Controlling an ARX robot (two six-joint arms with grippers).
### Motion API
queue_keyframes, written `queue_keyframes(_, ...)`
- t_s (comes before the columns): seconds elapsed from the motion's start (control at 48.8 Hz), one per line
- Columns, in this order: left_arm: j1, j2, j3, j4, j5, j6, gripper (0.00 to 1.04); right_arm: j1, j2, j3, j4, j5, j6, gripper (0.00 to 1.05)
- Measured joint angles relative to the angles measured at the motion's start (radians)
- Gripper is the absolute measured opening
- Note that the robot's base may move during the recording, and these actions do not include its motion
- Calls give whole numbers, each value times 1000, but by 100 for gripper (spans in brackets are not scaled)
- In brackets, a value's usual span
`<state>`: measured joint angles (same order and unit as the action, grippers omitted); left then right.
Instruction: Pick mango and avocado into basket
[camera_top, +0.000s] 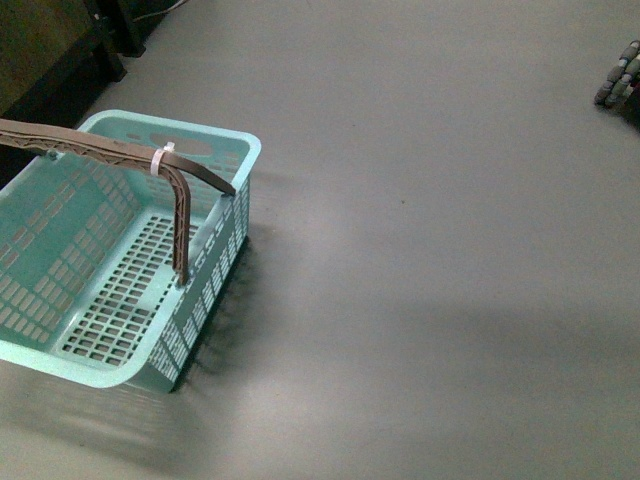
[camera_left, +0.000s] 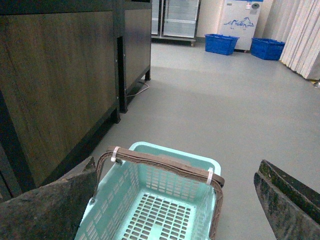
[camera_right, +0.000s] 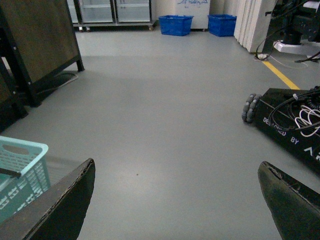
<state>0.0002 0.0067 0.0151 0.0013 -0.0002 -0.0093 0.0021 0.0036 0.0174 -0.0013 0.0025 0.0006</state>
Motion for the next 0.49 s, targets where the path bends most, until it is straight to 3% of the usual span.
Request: queue_keyframes(0.492, 0, 0, 0, 0, 0, 0, 96, 0, 0, 0, 0, 0, 0, 96)
